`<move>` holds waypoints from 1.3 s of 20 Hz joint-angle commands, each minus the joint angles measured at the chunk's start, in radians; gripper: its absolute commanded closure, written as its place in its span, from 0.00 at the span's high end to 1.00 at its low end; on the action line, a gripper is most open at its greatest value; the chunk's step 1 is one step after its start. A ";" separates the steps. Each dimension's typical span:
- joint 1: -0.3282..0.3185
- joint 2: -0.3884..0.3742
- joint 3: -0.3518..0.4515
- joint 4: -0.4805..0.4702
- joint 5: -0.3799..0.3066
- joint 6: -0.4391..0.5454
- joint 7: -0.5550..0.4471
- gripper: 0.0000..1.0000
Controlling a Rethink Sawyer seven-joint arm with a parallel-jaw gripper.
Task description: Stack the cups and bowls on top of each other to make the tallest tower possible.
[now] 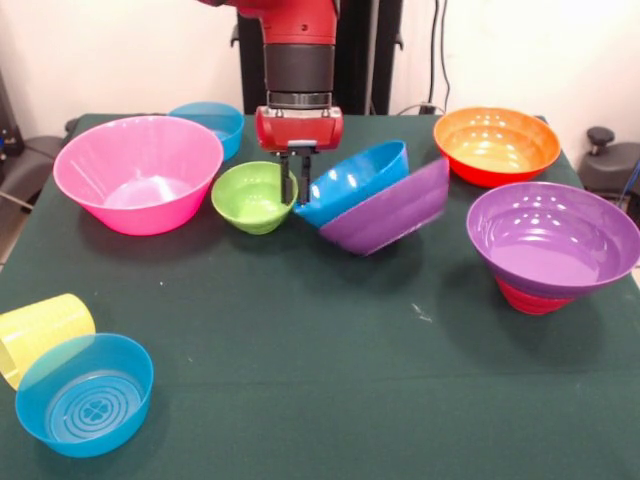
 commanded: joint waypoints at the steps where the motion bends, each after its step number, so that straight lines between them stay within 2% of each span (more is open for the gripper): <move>1: -0.008 0.035 0.165 -0.051 -0.027 0.025 0.046 0.00; 5: -0.048 -0.050 0.226 0.019 -0.053 0.083 0.084 0.00; 7: -0.083 -0.127 0.278 0.079 -0.061 0.143 0.091 0.00; 10: -0.159 -0.237 0.378 0.175 -0.038 0.238 0.066 0.00; 12: -0.199 -0.284 0.426 0.219 -0.008 0.279 0.040 0.00; 16: -0.243 -0.322 0.479 0.259 0.035 0.315 0.009 0.00; 26: -0.302 -0.430 0.565 0.340 0.131 0.410 -0.032 0.00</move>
